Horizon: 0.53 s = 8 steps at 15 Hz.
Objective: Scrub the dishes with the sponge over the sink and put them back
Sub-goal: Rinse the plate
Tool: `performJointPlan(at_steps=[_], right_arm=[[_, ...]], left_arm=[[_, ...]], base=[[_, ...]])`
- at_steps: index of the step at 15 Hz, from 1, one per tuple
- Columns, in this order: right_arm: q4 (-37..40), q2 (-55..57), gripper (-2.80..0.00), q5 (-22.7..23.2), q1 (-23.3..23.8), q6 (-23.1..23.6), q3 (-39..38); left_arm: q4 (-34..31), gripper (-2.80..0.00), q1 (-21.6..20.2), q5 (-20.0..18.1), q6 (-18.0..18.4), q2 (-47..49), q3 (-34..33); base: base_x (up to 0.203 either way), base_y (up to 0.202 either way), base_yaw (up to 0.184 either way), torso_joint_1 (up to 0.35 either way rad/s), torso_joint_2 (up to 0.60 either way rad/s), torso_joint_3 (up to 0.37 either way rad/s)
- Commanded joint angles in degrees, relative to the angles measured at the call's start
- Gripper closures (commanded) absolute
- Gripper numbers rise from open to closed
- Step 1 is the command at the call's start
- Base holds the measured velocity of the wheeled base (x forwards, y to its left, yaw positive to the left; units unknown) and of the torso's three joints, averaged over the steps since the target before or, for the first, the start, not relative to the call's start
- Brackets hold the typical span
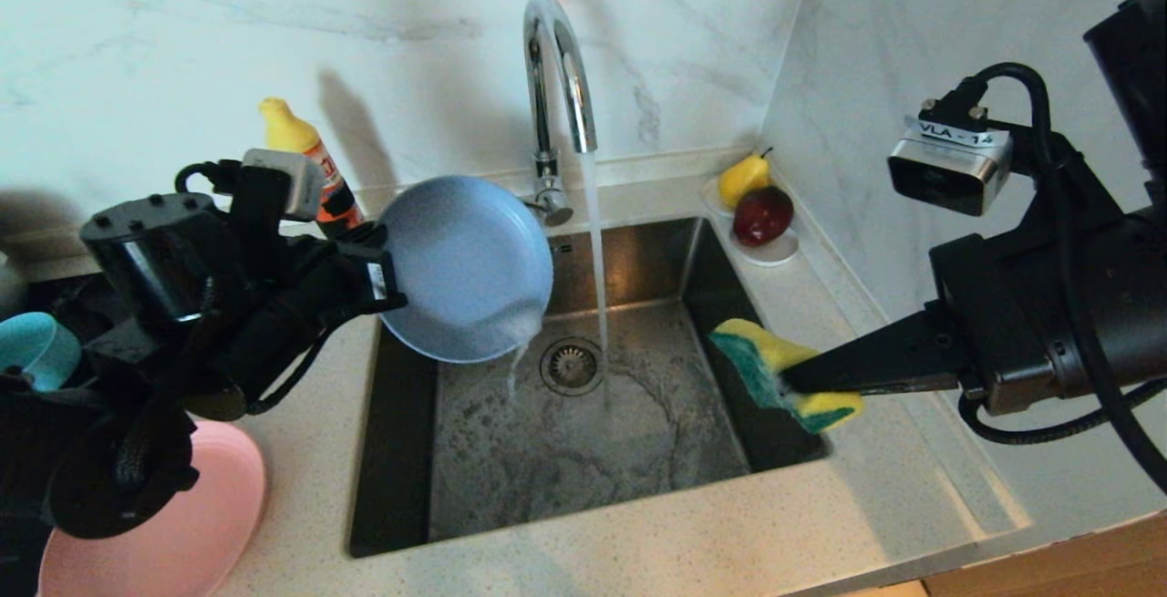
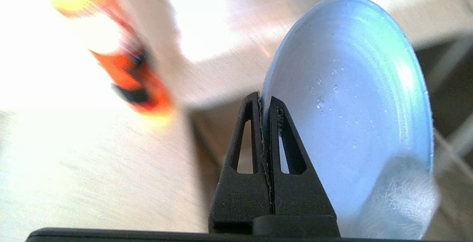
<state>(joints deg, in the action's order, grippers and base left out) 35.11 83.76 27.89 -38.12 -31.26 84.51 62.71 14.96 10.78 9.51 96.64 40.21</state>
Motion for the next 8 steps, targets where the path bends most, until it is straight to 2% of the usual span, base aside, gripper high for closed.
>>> performJointPlan(at_steps=[1, 5, 8], right_arm=[[0.4, 0.62, 0.0, 0.15, -0.02, -0.2, -0.13], [0.22, 0.88, 0.0, 0.23, -0.02, -0.2, 0.05], [0.31, 0.88, 0.0, 0.32, -0.2, -0.2, 0.36]], left_arm=[[4.73, 0.0, -2.54, 0.04, 1.65, -3.03, -2.56], [11.26, 0.0, -4.19, -0.16, 4.77, -4.66, -4.24], [17.33, 0.0, -4.24, -0.72, 11.31, -6.06, -7.52]], base=[[0.0, 0.0, 0.0, 0.0, 0.0, 0.0], [0.0, 0.0, 0.0, 0.0, 0.0, 0.0], [0.0, 0.0, 0.0, 0.0, 0.0, 0.0]])
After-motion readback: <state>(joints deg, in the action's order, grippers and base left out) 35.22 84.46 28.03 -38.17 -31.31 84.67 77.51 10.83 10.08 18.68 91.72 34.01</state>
